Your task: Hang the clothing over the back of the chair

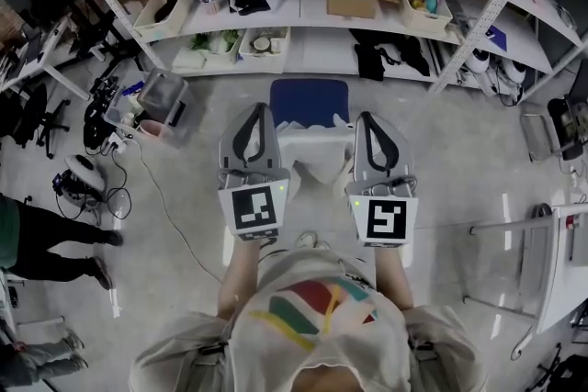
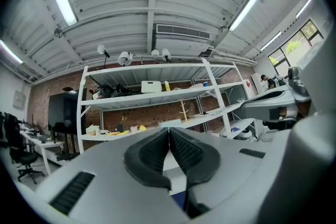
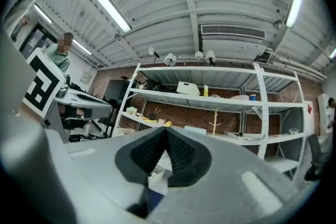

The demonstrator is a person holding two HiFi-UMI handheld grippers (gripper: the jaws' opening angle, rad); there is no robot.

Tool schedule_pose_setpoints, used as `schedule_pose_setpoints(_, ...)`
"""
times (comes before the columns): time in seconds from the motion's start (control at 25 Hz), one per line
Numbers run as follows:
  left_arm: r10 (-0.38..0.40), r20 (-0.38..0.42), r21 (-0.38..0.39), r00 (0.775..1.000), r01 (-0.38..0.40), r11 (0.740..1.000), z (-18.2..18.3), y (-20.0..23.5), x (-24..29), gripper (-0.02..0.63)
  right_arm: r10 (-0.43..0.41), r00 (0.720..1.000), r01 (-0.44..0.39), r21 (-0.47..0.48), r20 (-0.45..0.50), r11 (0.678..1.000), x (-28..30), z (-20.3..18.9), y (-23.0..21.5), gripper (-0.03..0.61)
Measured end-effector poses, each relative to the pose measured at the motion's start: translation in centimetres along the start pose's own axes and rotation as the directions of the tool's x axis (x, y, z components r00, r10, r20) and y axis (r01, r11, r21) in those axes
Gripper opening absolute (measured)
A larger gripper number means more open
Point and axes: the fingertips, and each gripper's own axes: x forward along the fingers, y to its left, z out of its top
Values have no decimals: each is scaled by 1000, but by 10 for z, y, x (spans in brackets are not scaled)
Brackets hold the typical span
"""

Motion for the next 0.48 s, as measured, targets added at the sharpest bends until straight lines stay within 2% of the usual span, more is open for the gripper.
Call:
schedule_pose_setpoints(0.16, -5, 7, 2, 1000, 5, 1000, 1, -3, -5, 15, 12, 999, -11, 32, -34, 999, -4, -9, 10, 5)
schedule_pose_setpoints(0.48, -1, 23, -2, 1000, 1, 1000, 7, 0, -8, 15, 29, 999, -29, 2, -39, 1000, -5, -5, 21, 5)
